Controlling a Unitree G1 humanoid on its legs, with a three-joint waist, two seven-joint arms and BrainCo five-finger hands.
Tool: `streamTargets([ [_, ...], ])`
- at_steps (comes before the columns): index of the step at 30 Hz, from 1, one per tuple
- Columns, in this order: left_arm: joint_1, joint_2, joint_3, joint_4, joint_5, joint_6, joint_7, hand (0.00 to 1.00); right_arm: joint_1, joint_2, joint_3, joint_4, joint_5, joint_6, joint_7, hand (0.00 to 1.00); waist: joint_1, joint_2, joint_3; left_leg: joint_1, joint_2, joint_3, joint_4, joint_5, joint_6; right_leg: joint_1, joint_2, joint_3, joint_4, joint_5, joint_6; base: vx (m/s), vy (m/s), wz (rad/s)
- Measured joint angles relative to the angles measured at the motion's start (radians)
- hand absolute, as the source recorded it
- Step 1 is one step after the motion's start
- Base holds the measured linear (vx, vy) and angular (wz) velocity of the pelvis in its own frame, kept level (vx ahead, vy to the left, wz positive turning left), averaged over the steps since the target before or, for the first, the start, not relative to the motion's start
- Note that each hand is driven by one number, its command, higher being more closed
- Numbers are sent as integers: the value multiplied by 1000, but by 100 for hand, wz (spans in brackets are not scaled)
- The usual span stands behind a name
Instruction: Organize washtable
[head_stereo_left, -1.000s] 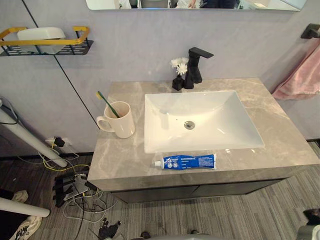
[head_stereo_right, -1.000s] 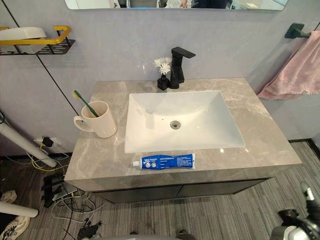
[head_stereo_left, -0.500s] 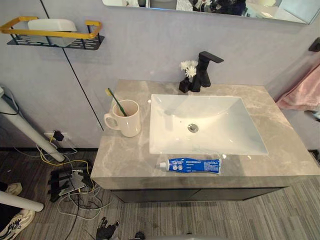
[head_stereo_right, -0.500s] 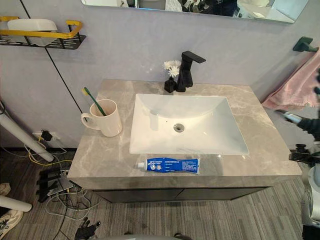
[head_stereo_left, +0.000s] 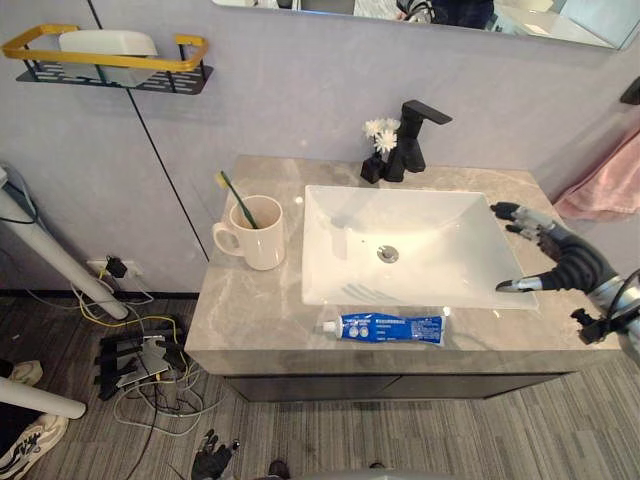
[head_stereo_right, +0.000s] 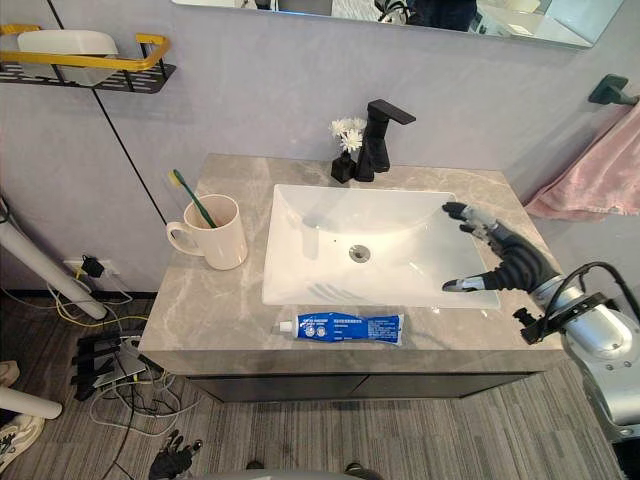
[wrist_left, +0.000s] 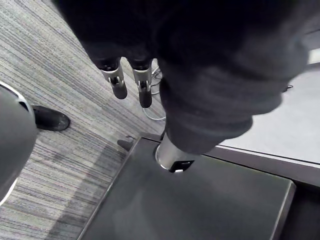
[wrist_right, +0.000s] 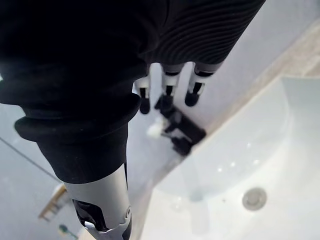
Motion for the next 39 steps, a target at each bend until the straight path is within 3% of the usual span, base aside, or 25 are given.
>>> streamTargets([
  [20,-13,25,-48,12,-21,-3,-1,0,21,24,178,0,-12,8,19,0,10,-7,5,-32,1,-4,0,3,4,-29,1,-7,-1,0,0,0,-2,0],
  [39,-45,38,-66,11,-30,-4,-1,0,40,41,219,0,-45,11,36,0,31,-9,60,-54,2,-27,0,4,7,-39,1,-31,0,0,0,-1,-13,3],
])
